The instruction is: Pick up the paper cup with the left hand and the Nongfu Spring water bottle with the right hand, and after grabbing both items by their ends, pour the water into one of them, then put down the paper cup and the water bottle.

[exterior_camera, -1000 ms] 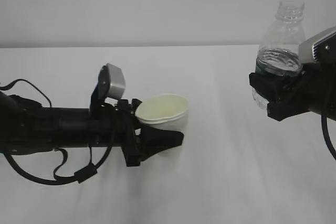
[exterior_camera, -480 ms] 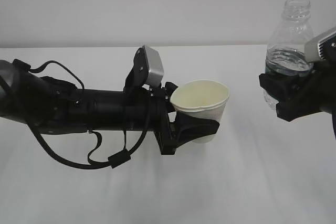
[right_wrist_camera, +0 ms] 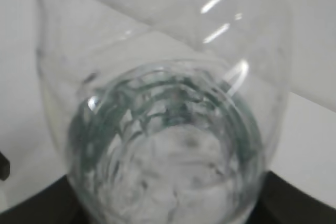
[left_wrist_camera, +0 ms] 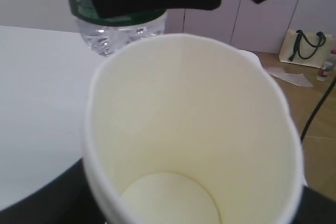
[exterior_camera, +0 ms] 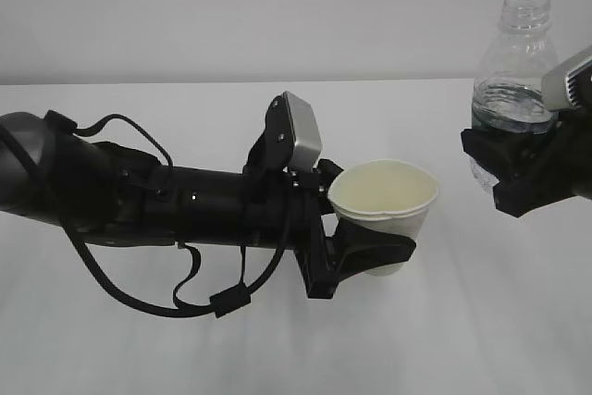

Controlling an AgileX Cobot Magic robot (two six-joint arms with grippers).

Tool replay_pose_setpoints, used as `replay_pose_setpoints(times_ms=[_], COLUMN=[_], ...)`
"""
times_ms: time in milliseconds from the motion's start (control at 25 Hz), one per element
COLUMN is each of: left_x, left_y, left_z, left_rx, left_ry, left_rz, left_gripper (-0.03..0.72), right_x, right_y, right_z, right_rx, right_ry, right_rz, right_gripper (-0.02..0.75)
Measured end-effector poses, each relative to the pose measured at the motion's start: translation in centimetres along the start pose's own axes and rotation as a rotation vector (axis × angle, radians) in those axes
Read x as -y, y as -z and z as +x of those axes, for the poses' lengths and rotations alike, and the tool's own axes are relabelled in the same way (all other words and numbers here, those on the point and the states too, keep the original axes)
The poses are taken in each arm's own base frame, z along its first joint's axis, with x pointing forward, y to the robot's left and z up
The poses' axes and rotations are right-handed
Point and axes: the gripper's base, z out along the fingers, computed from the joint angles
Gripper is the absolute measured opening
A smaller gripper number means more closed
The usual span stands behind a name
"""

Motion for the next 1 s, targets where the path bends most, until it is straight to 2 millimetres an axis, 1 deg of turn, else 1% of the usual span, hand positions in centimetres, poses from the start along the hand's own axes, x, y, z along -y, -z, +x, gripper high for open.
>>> replay_pose_setpoints(times_ms=[240, 400, 520, 720, 1000], left_x=[1.4, 1.3, 1.3, 1.3, 1.3], left_y=[-1.0, -1.2, -1.2, -1.2, -1.2], left_z=[-0.1, 0.5, 0.4, 0.2, 0.2], left_rx=[-0.004, -0.011, -0.004, 0.017, 0.019], left_ry=[-0.006, 0.026, 0.034, 0.041, 0.043], left_rz=[0.043, 0.040, 0.037, 0.039, 0.040], left_gripper=[0.476, 0.476, 0.476, 0.476, 0.476], right_x=[0.0, 0.1, 0.1, 0.1, 0.2], right_y=[0.0, 0.4, 0.7, 1.2, 2.3], right_z=[0.0, 0.0, -0.2, -0.3, -1.1], right_rx=[-0.008, -0.033, -0.024, -0.045, -0.031], right_ry=[0.002, 0.007, 0.015, 0.080, 0.065], right_rz=[0.002, 0.017, 0.020, 0.014, 0.040], right_gripper=[0.420, 0.420, 0.420, 0.420, 0.419])
